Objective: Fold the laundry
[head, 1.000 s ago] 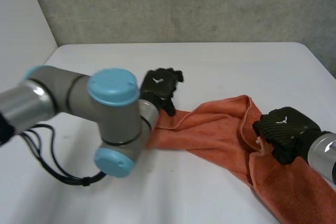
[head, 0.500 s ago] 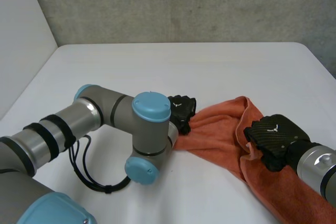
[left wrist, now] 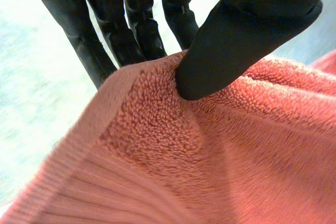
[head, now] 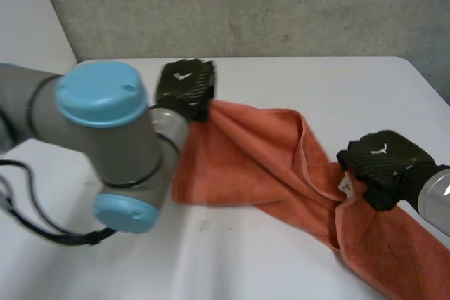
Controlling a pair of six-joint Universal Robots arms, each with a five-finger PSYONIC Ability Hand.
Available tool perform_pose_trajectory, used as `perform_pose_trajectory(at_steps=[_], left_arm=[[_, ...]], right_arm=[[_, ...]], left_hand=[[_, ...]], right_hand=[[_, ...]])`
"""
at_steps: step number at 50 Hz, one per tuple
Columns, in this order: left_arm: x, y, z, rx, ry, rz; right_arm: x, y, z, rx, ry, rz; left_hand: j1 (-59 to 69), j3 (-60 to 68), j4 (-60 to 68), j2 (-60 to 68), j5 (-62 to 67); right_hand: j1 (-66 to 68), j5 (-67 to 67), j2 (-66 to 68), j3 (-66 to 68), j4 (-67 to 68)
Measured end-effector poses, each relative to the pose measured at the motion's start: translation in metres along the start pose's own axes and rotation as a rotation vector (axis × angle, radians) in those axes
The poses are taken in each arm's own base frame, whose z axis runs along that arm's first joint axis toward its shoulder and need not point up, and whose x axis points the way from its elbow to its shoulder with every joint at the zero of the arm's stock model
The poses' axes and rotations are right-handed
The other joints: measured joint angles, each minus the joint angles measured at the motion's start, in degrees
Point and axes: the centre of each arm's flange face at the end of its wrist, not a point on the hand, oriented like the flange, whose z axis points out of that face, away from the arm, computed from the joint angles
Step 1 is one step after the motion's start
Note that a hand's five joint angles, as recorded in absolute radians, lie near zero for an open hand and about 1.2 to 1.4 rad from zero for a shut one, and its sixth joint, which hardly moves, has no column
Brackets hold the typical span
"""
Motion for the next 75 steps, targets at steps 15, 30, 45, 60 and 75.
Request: perform_pose_trajectory(at_steps=[15, 30, 45, 60, 75], left_arm=[[-0.049, -0.009, 0.041, 0.06, -0.082, 0.069], [-0.09, -0.21, 0.033, 0.755, -0.276, 0.061], [-0.092, -0.01, 0.006, 0.113, -0.228, 0.126], [-0.085, 0.057, -0.02, -0.098, -0.195, 0.137], [-0.089, 0.011, -0.017, 0.034, -0.22, 0.12]], right_arm=[[0.079, -0.043, 0.065, 0.111, 0.291, -0.163], [0.139, -0.186, 0.029, 0.765, 0.775, -0.206], [0.029, -0.035, 0.075, 0.413, 0.194, -0.219], [0.034, 0.045, 0.091, 0.144, 0.166, 0.073], [0.033, 0.024, 0.05, 0.188, 0.171, 0.55]], left_hand=[[0.0, 0.0, 0.0, 0.0, 0.0], [0.0, 0.1, 0.0, 0.0, 0.0], [0.0, 0.1, 0.0, 0.0, 0.2], [0.0, 0.1, 0.0, 0.0, 0.2], [0.0, 0.1, 0.0, 0.0, 0.2]], right_hand=[[0.0, 0.0, 0.0, 0.0, 0.0], [0.0, 0.0, 0.0, 0.0, 0.3], [0.0, 0.0, 0.0, 0.2, 0.3], [-25.9, -32.0, -33.6, -33.9, -34.0], [-35.3, -43.2, -43.7, -44.5, -45.2]])
